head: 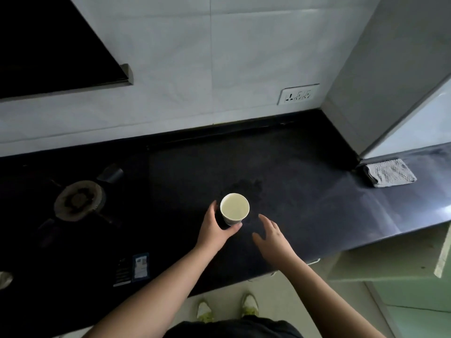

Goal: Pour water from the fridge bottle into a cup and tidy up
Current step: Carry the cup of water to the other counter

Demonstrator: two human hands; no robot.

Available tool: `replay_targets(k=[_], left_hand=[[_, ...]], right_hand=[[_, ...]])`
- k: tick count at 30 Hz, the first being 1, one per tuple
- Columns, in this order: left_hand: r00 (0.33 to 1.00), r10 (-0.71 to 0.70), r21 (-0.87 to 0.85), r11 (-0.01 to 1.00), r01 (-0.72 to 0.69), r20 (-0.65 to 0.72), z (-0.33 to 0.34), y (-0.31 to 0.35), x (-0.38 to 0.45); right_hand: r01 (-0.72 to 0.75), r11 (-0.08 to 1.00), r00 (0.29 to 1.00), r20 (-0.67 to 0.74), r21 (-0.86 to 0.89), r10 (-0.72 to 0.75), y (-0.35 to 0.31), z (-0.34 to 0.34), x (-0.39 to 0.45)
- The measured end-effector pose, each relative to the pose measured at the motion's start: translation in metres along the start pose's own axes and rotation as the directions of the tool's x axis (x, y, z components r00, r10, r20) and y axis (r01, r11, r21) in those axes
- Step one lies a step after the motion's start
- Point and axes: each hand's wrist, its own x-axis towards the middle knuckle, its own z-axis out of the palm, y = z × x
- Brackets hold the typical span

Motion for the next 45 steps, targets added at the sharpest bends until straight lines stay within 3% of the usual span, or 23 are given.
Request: replay_targets(k=[9,26,31,34,37,45], left_hand=[[0.991,-0.046,-0.191,0.981,0.021,-0.127,0.028,0.009,0.012],[0.964,-0.096,-0.247,0.968,0.033,-0.249,0.035,0.020,0.014],[0.973,-0.088,-0.286,0.958,0.023,-0.214,0.029,0.028,0.008],[0.987,-0.059,-0.282,0.959,0.015,-0.148,0.025,0.032,0.001],[0.993,-0.024,-0.257,0.966,-0.006,-0.114,0.022,0.037,-0.007],[0.995,0.090,-0.157,0.983,-0.096,-0.041,0.005,0.056,-0.029]], right_hand=[[-0.085,0.971,0.995,0.077,0.223,0.069,0.016,0.002,0.030],[0.008,0.956,0.992,0.122,0.292,-0.046,0.029,-0.006,0.036],[-0.040,0.926,0.988,0.155,0.374,-0.020,0.028,-0.012,0.037],[-0.206,0.755,0.965,0.258,0.623,0.050,0.024,-0.011,0.038],[-0.354,0.618,0.926,0.354,0.703,0.127,0.017,-0.016,0.040],[-0.371,0.663,0.881,0.472,0.650,0.031,0.000,-0.037,0.033]])
